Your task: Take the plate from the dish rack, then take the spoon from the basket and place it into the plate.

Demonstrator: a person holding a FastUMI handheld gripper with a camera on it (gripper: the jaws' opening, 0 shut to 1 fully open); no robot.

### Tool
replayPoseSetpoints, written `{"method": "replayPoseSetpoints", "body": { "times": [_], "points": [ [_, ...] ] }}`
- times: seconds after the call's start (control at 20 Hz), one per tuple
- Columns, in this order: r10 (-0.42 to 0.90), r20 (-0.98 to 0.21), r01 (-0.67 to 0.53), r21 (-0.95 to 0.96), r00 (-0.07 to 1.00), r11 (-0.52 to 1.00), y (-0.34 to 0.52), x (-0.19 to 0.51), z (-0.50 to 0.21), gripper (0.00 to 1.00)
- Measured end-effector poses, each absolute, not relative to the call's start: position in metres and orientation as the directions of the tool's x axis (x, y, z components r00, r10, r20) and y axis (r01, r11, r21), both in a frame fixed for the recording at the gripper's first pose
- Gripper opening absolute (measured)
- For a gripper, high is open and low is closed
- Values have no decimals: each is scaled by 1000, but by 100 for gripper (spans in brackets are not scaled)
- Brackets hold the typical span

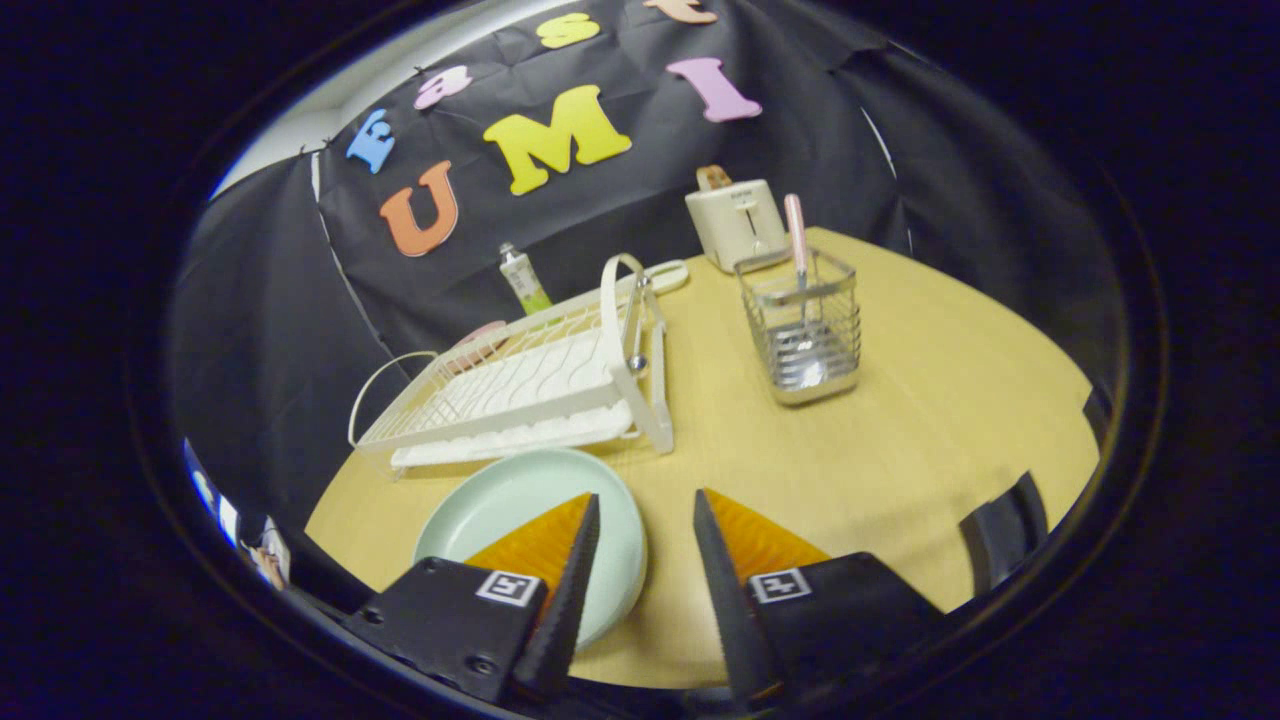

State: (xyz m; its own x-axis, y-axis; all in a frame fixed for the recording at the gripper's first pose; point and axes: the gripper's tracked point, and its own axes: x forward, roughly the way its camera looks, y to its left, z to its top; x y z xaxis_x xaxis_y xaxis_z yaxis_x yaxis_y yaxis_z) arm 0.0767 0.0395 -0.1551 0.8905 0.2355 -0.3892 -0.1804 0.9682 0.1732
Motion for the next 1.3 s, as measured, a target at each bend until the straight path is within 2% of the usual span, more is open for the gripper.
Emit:
{"method": "replayPoseSetpoints", "body": {
  "times": [0.05, 0.2, 0.4, 0.6, 1.0, 1.1, 1.2, 1.25, 1.3],
  "points": [
    [190, -344, -154, 129, 920, 980, 25, 90, -143, 84],
    [96, -251, -91, 31, 963, 995, -4, 107, -106, 100],
    [49, -215, -54, -17, 975, 998, -23, 140, -79, 100],
    [-11, -231, -4, -66, 973, 998, -42, 190, -68, 100],
    [6, -359, 26, 84, 933, 996, -59, 276, -65, 99],
    [-3, -423, 62, 125, 906, 990, -64, 290, -76, 88],
    [58, -405, 21, 188, 913, 982, -54, 291, -68, 42],
    [42, -384, 35, 190, 923, 981, -57, 292, -68, 19],
    [37, -364, 31, 179, 931, 983, -58, 297, -69, 18]
  ]
}}
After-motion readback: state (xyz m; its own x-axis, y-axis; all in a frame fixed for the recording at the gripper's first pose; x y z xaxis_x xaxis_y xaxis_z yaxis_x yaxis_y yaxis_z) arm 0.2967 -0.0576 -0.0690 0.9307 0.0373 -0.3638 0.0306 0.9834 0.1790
